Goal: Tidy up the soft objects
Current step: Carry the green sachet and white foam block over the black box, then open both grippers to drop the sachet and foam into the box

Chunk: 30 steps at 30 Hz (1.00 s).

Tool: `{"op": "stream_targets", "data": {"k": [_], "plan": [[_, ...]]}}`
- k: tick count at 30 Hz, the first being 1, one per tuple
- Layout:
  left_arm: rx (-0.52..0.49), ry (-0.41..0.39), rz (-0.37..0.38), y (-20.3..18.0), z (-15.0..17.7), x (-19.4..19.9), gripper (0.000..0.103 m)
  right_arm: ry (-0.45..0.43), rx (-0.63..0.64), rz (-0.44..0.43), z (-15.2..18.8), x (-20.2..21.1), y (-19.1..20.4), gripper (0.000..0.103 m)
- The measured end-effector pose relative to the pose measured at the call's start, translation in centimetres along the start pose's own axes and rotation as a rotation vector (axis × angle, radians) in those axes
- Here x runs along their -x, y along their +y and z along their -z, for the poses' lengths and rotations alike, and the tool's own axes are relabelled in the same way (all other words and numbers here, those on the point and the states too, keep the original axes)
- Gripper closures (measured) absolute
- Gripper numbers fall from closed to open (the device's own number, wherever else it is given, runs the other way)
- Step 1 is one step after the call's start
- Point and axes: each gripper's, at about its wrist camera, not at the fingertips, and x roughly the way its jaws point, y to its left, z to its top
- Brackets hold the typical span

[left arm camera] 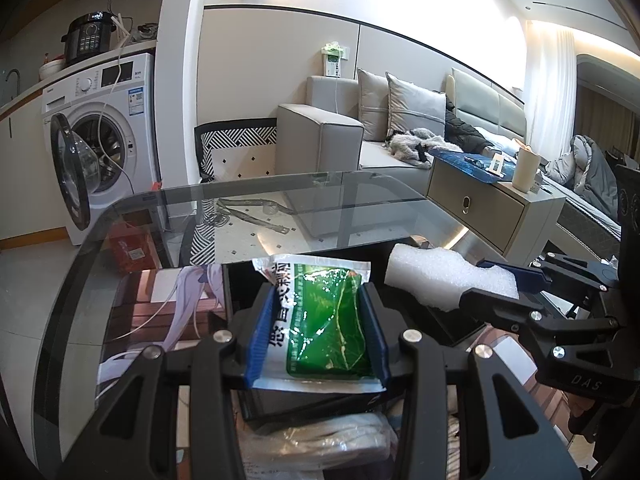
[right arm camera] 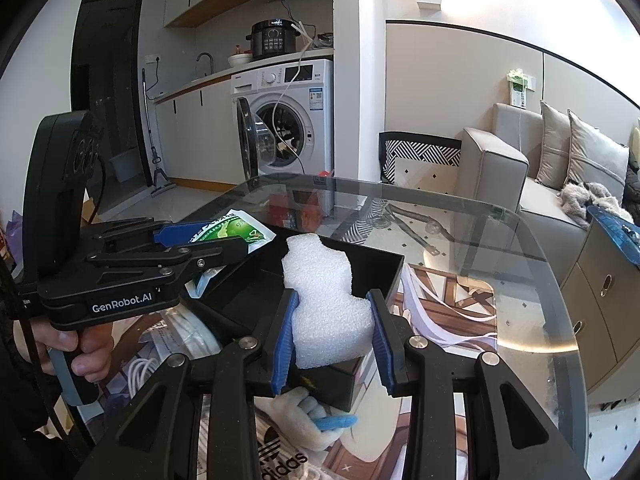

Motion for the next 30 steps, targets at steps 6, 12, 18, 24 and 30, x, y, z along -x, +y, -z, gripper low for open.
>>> {"op": "stream_targets", "data": {"k": [6,12,18,24,30], "plan": [[0.005,0.010,0.005,0.0,-0.1,-1.1,0.062,0.014,0.011,0.017,0.0,-1.1,-0.3,0.068],[0.003,0.018,0.002,-0.1,-0.1,-2.1,0.062,0.025,0.033,0.026,-0.2,-2.0,0.0,0.068],[-0.003,0.050,-0.029,0.0,-0.3,-3.0,0.062,0.046,0.057,0.038,-0.5,-3.1,0.4,0.068],[0.002,0.078,-0.036,0.0,-0.1,-3.6,0.060,0.059,0.064,0.034,-0.7,-3.9,0.6,0.068],[-0.009,0.052,-0.047,0.0,-0.3,-2.7,0.036,0.029,0.065,0.044,-0.6,-3.0,0.7,0.052]]}}
